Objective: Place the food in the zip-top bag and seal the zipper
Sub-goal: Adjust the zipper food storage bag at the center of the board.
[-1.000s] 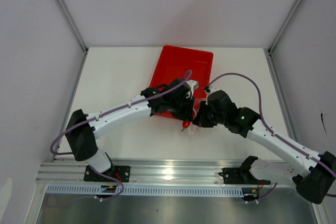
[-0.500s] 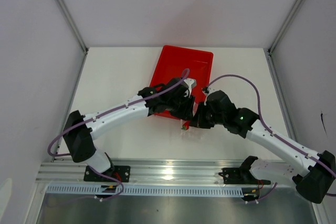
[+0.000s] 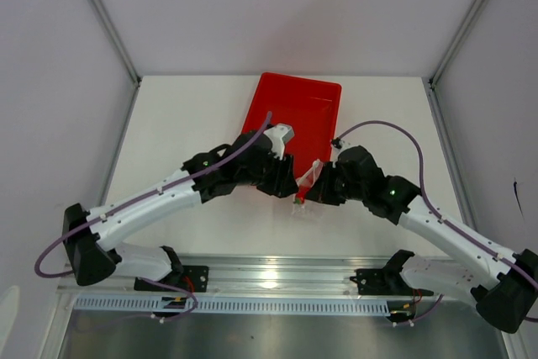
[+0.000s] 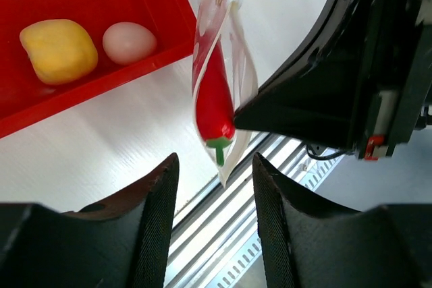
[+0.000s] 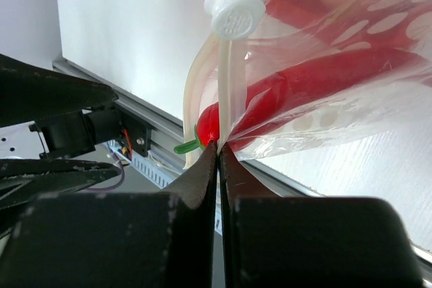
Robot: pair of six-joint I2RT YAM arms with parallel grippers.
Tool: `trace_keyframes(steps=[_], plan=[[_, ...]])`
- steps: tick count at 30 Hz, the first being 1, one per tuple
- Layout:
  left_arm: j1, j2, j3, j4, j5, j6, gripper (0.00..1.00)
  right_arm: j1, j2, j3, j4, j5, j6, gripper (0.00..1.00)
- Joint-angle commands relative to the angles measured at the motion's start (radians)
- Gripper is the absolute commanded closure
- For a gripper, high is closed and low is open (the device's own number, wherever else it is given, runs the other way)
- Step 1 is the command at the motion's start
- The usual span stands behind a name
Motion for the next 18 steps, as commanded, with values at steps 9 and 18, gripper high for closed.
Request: trace_keyframes(steps=[9, 18], plan=[[-0.003, -0.037, -0.121, 0.125, 0.117, -0.014, 0.56, -0.016, -0.049, 0.006, 0.03, -0.001, 0.01, 1.0], [-0.003, -0.005, -0.106, 0.162, 0.151, -0.031, 0.56, -0.014, -0.058, -0.001, 0.022, -0.013, 0.0, 1.0]])
